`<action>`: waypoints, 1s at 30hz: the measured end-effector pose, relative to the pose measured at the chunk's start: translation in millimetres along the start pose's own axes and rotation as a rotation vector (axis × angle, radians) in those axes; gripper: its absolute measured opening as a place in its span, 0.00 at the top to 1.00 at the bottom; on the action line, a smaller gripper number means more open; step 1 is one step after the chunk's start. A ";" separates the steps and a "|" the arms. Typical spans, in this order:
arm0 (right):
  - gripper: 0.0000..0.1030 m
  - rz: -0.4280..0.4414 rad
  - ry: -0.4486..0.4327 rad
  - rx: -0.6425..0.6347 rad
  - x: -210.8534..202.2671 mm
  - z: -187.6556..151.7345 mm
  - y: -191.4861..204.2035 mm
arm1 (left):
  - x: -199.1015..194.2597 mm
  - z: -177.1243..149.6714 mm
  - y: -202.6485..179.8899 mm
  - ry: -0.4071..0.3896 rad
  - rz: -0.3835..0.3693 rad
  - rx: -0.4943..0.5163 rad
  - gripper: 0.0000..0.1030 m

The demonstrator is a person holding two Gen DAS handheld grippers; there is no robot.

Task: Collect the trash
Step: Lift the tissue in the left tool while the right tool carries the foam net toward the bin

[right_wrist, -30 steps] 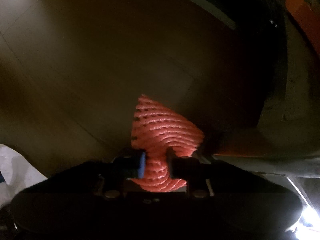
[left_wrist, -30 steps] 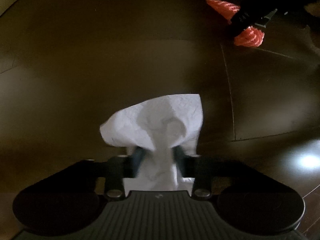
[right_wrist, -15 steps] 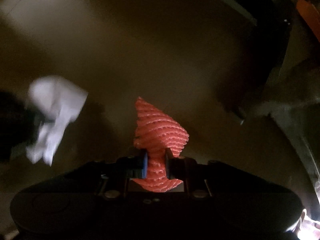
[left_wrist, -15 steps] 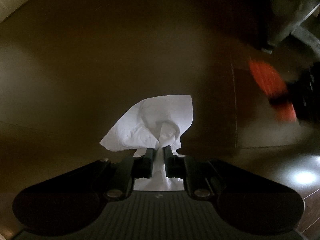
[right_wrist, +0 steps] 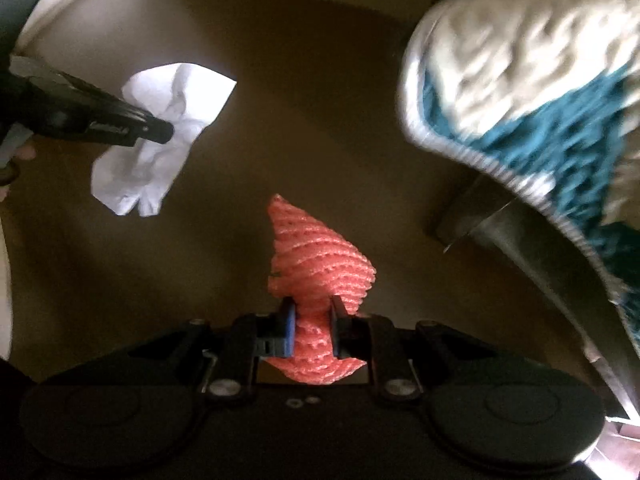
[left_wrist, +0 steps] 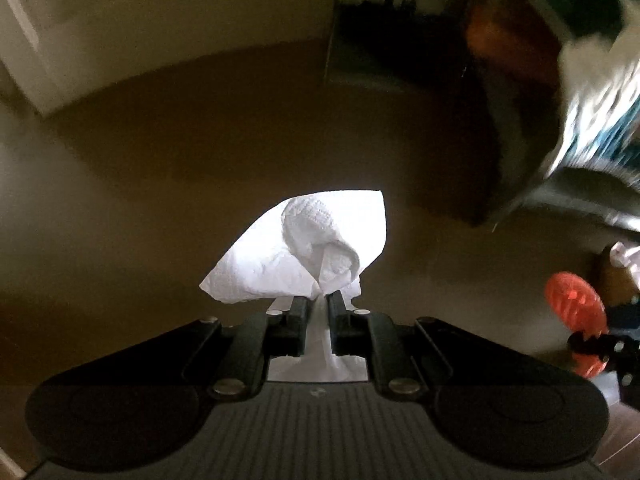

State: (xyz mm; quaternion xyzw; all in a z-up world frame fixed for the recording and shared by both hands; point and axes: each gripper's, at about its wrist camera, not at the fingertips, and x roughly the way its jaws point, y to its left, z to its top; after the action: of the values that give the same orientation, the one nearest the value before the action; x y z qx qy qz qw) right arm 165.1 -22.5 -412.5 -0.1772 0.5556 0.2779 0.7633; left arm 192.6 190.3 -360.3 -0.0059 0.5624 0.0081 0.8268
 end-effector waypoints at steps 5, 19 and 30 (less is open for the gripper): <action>0.86 -0.008 -0.147 0.070 -78.8 15.2 -3.5 | -78.9 33.8 -13.5 -0.129 0.017 0.050 0.90; 0.86 -0.106 -0.493 0.124 -283.8 16.5 -67.1 | -270.5 103.6 -107.7 -0.440 0.000 0.221 0.90; 0.86 -0.180 -0.727 0.205 -405.2 21.6 -127.7 | -363.3 146.4 -200.2 -0.619 -0.075 0.329 0.89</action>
State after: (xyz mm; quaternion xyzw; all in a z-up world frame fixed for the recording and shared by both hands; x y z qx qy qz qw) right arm 168.2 -202.0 -26.8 -0.0382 0.2561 0.1973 0.9455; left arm 199.3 -9.6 31.4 0.1096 0.2784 -0.1118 0.9476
